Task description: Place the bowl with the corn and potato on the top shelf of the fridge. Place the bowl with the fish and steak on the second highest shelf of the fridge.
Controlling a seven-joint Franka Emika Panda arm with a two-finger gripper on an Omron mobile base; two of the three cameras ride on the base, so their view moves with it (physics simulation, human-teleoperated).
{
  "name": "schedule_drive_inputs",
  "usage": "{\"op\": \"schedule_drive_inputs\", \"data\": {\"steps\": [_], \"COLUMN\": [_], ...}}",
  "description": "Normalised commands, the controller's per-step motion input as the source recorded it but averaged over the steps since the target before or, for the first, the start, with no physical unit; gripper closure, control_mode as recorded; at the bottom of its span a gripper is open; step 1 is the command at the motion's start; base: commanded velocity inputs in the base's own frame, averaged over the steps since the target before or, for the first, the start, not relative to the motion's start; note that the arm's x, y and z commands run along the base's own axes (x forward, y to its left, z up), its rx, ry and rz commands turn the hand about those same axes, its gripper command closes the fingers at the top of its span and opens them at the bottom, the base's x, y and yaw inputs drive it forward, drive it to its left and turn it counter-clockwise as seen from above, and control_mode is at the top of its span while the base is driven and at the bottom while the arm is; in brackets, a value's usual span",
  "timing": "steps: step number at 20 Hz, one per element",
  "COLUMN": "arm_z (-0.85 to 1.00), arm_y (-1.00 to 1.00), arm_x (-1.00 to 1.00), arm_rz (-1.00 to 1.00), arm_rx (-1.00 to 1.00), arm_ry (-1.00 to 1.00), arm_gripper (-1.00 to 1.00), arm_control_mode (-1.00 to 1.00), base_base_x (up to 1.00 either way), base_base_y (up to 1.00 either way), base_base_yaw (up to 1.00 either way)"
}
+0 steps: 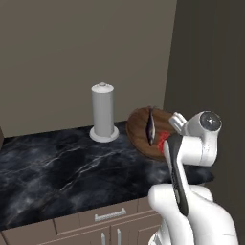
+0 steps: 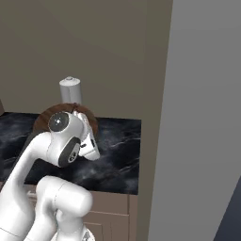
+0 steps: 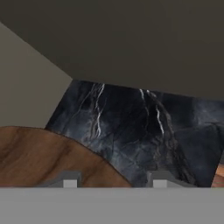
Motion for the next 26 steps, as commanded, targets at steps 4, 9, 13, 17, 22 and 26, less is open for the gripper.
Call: {"op": "schedule_drive_inputs", "data": {"steps": [4, 9, 13, 17, 22, 26], "arm_z": [0.27, 0.0, 0.0, 0.0, 0.0, 0.0], "arm_y": [-0.08, 0.0, 0.0, 0.0, 0.0, 0.0], "arm_x": [-0.07, -0.21, 0.0, 0.0, 0.0, 0.0], "arm_rz": [-0.02, 0.0, 0.0, 0.0, 0.0, 0.0], "arm_rx": [0.1, 0.0, 0.0, 0.0, 0.0, 0.0], "arm_ry": [0.09, 0.0, 0.0, 0.0, 0.0, 0.0], "arm_gripper": [1.0, 1.0, 1.0, 1.0, 1.0, 1.0], "arm_control_mode": [-1.0, -1.0, 1.0, 1.0, 1.0, 1.0], "base_base_x": [0.0, 0.0, -0.99, -1.0, -1.0, -0.92], "base_base_y": [0.0, 0.0, 0.11, 0.26, 0.61, 1.0], "base_base_yaw": [0.0, 0.0, 0.0, 0.01, 0.08, 0.2]}}
